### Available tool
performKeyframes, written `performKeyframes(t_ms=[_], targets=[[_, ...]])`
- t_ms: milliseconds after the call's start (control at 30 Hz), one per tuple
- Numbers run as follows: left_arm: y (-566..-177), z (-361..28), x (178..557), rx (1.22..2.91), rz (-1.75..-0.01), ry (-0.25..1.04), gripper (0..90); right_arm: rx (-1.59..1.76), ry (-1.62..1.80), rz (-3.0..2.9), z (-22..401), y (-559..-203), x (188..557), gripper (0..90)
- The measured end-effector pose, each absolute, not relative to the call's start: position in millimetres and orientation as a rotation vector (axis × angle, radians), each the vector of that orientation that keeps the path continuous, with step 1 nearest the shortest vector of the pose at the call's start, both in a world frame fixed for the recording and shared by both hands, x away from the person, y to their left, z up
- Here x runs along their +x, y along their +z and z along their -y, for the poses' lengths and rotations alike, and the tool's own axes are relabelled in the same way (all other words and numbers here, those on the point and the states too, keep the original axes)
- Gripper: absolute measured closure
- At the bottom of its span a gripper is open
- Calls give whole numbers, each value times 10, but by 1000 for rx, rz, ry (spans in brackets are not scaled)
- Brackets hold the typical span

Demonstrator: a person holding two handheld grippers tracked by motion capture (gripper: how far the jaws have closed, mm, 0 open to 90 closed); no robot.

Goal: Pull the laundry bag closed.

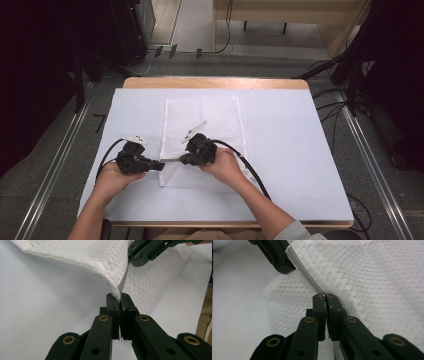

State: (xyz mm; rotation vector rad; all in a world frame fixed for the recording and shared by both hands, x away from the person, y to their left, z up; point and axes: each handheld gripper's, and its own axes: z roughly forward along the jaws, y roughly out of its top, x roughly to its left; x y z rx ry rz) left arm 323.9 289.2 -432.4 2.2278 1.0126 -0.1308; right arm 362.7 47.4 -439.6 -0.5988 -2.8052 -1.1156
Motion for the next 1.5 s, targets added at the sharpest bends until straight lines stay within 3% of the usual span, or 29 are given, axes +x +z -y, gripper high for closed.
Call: performKeyframes(t_ms=[1500], targets=[[-4322,-2921,3224,2236,-1009,-137,885,-637,-1082,2824,-253,-4421,3618,882]])
